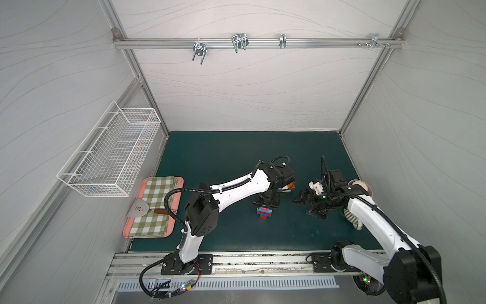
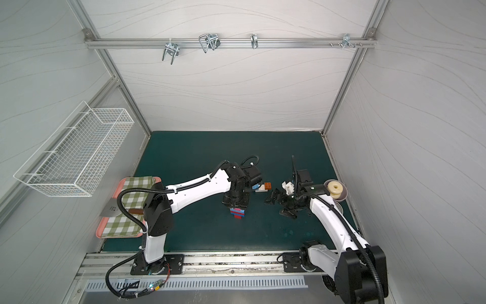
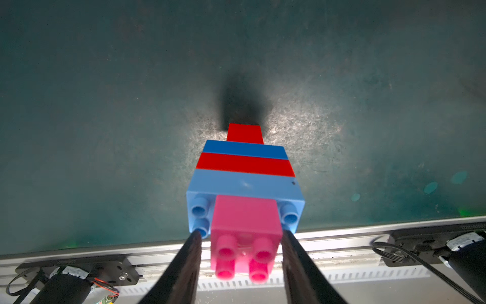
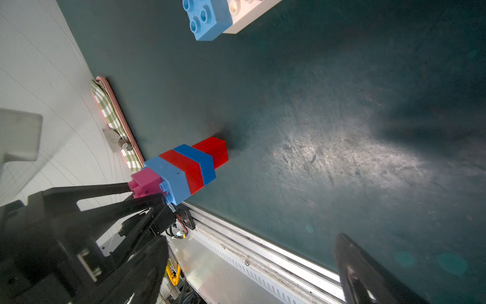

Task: Assemble a carrot with lego
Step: Assemble the lego brick with the lego brick, then move the lego brick at the center of the board.

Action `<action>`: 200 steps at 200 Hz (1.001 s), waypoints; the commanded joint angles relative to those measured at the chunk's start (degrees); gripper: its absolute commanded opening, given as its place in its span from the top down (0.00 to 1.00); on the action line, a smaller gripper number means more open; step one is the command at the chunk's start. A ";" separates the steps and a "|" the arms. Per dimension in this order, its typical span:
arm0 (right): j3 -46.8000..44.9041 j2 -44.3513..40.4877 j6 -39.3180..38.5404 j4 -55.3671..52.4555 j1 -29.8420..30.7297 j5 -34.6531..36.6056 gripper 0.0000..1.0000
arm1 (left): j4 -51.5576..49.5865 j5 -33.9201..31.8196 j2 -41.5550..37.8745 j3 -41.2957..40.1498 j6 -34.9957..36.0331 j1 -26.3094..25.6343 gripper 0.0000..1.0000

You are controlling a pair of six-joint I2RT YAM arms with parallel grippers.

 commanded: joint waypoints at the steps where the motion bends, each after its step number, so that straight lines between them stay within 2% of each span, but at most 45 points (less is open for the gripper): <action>1: 1.73 0.43 -0.47 -0.78 -0.40 0.16 0.01 | -2.77 -2.39 -0.81 3.19 -0.58 -0.30 0.49; 55: 2.79 1.75 -1.09 -0.32 -0.40 0.63 0.01 | -4.65 -3.94 -2.18 6.62 -0.55 -0.30 0.48; 91: 6.83 6.57 -4.34 0.68 -0.40 3.98 0.01 | -5.42 -5.07 -4.01 8.09 -0.60 -0.21 0.47; 138: 14.42 18.47 -7.52 5.27 -0.40 9.64 0.01 | -6.43 -7.04 -8.34 6.79 -0.88 1.16 0.44; 165: 22.51 27.60 -10.39 4.57 0.28 16.74 0.01 | -5.97 -7.55 -11.51 3.90 -0.93 2.83 0.43; 200: 31.17 37.89 -13.08 3.41 1.31 22.68 0.01 | -3.96 -7.44 -15.71 -4.19 -0.90 5.27 0.41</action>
